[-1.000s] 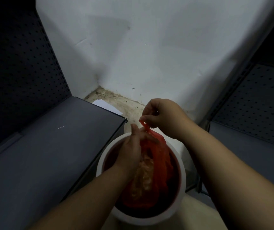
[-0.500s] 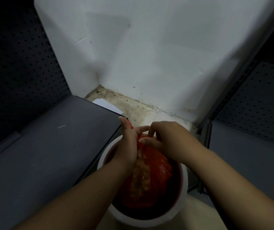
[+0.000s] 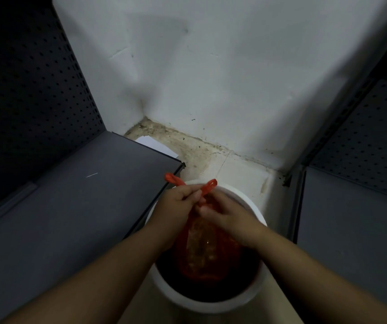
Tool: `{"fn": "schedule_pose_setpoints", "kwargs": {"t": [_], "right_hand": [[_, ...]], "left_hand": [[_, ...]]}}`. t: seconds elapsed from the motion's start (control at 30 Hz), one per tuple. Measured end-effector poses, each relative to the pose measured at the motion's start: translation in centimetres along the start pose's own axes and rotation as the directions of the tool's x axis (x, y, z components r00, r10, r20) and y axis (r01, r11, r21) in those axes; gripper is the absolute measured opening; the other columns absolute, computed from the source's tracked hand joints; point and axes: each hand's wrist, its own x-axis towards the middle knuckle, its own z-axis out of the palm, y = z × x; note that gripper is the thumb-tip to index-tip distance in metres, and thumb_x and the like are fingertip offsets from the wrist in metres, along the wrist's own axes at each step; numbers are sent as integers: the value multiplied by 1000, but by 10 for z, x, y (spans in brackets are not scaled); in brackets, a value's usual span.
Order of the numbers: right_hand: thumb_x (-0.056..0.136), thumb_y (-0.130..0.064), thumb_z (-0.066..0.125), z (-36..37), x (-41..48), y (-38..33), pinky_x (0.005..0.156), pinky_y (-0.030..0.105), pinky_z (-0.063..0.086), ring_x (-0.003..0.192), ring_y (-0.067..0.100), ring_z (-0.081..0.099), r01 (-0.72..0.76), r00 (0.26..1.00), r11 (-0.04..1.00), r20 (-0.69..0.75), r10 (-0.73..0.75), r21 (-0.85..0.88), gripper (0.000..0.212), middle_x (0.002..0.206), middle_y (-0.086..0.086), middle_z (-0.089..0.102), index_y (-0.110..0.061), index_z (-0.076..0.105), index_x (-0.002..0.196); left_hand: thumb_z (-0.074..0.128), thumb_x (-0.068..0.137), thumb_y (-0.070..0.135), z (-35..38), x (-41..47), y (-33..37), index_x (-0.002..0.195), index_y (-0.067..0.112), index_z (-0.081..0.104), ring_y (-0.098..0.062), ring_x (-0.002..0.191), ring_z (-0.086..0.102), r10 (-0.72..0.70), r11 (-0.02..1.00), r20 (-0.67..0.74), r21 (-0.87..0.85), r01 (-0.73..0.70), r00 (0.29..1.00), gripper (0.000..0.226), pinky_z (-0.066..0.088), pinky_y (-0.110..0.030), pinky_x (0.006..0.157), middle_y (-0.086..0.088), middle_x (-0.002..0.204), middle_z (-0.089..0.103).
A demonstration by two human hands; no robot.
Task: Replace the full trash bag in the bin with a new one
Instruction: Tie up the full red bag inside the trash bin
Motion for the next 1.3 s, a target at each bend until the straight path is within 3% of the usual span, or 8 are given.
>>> {"fn": "schedule_pose_setpoints", "kwargs": {"t": [0.2, 0.33, 0.53, 0.67, 0.83, 1.07, 1.17, 1.3], "right_hand": [[82, -22, 71, 4, 8, 3, 86, 25, 46, 92, 12, 61, -20, 999, 947, -41, 7, -321, 21, 94, -6, 69, -21, 68, 102], [81, -17, 66, -6, 8, 3, 69, 24, 39, 80, 13, 55, -19, 982, 851, -167, -82, -525, 8, 86, -1, 65, -14, 70, 88], [79, -38, 61, -8, -7, 7, 75, 14, 34, 87, 7, 43, 239, 848, 667, -183, -497, -706, 31, 97, -10, 50, -31, 52, 108], [77, -43, 49, -3, -14, 2, 79, 9, 33, 89, -7, 44, 346, 797, 605, -115, -592, -718, 36, 95, -19, 47, -27, 60, 107], [77, -35, 60, -5, -9, 10, 84, -5, 27, 83, -1, 49, 361, 775, 677, -199, -601, -641, 26, 84, -14, 64, -17, 77, 84], [79, -21, 75, -35, -33, 52, 68, 1, 40, 71, -14, 57, 130, 942, 895, -228, -246, -427, 8, 68, -21, 59, -15, 74, 74], [81, -16, 72, -46, -41, 56, 60, 5, 41, 68, -4, 60, -9, 979, 908, -189, -78, -420, 11, 67, -9, 63, -11, 71, 71], [87, -20, 66, -47, -32, 45, 63, 12, 46, 68, 11, 61, -147, 956, 965, -282, 82, -217, 18, 77, 5, 69, -5, 67, 79]], "left_hand": [[59, 89, 18, -8, 6, 4, 89, 17, 68, -9, 64, 62, 120, 933, -65, 350, -90, 991, 9, 50, -23, 63, 0, 73, 67], [50, 94, 27, -11, 12, 18, 93, 11, 68, -16, 84, 58, 57, 590, 249, 773, -234, 967, 24, 45, -29, 79, -2, 86, 63], [52, 93, 29, -24, 15, 34, 70, 18, 71, -19, 87, 63, -378, 891, 443, 412, 189, 813, 32, 48, -29, 80, -2, 82, 68], [55, 91, 30, -24, 21, 25, 98, 5, 71, -32, 109, 61, -424, 898, 398, 300, 322, 813, 30, 47, -42, 100, -21, 115, 65], [52, 92, 30, -27, 17, 19, 81, 11, 72, -24, 88, 65, -311, 939, 367, 264, 222, 877, 30, 49, -34, 83, -12, 89, 69], [36, 87, 53, -55, -1, -29, 98, 15, 69, -22, 90, 60, 64, 530, 187, 826, -192, 980, 51, 38, -22, 70, -9, 99, 64], [38, 86, 48, -58, -13, -47, 91, 19, 69, -25, 94, 61, 90, 598, 109, 789, -141, 990, 43, 38, -21, 69, -7, 97, 62], [51, 95, 22, -37, -19, -33, 134, 29, 45, -7, 100, 60, 180, 841, -35, 523, -136, 983, 40, 37, -18, 86, 8, 102, 66]]}}
